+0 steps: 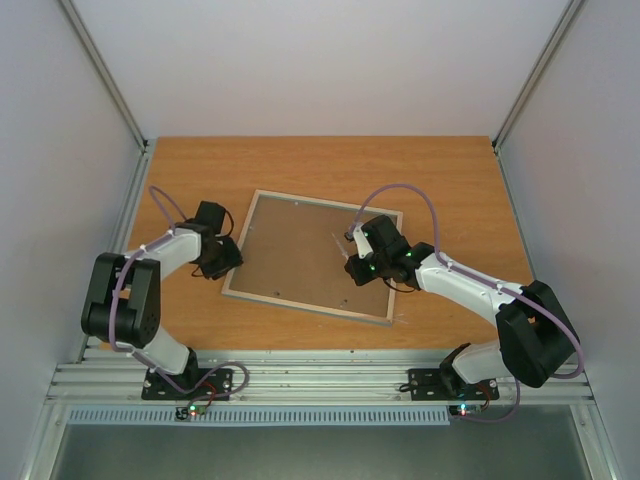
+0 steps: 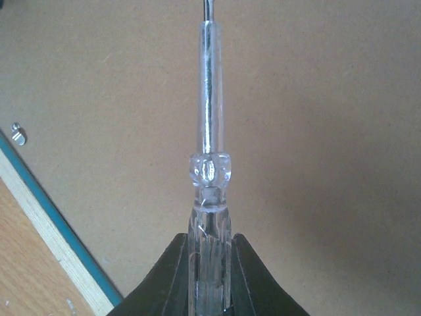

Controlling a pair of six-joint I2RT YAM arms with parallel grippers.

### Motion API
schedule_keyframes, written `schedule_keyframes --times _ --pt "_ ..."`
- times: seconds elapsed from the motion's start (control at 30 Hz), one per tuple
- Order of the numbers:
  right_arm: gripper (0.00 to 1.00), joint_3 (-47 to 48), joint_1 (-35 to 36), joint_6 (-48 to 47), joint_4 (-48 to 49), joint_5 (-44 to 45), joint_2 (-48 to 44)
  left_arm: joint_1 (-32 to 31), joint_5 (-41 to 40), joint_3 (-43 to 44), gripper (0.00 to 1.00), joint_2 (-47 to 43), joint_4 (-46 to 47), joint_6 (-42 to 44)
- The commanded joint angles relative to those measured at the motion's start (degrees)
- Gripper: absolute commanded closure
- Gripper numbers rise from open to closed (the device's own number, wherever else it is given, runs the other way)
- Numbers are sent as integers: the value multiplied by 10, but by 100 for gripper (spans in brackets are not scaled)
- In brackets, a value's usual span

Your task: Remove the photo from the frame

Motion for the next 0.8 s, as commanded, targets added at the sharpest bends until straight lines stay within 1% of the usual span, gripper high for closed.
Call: schedule_keyframes --times 0.0,0.1,0.37,0.57,0.77 --pt "99 13 -3 -1 -4 -9 -4 0 -7 -16 59 -12 -18 -21" --pt "99 14 -3 -1 -4 -11 -4 -11 1 -31 59 -20 -17 -19" --pt "99 18 -3 -3 -11 -19 -1 -75 -9 -59 63 -47 -40 -19" --pt "99 25 -2 -6 -19 -44 10 -119 -12 -86 63 -91 -51 -45" --pt "99 44 0 -12 -42 -45 25 -168 3 -103 63 -111 -31 -79"
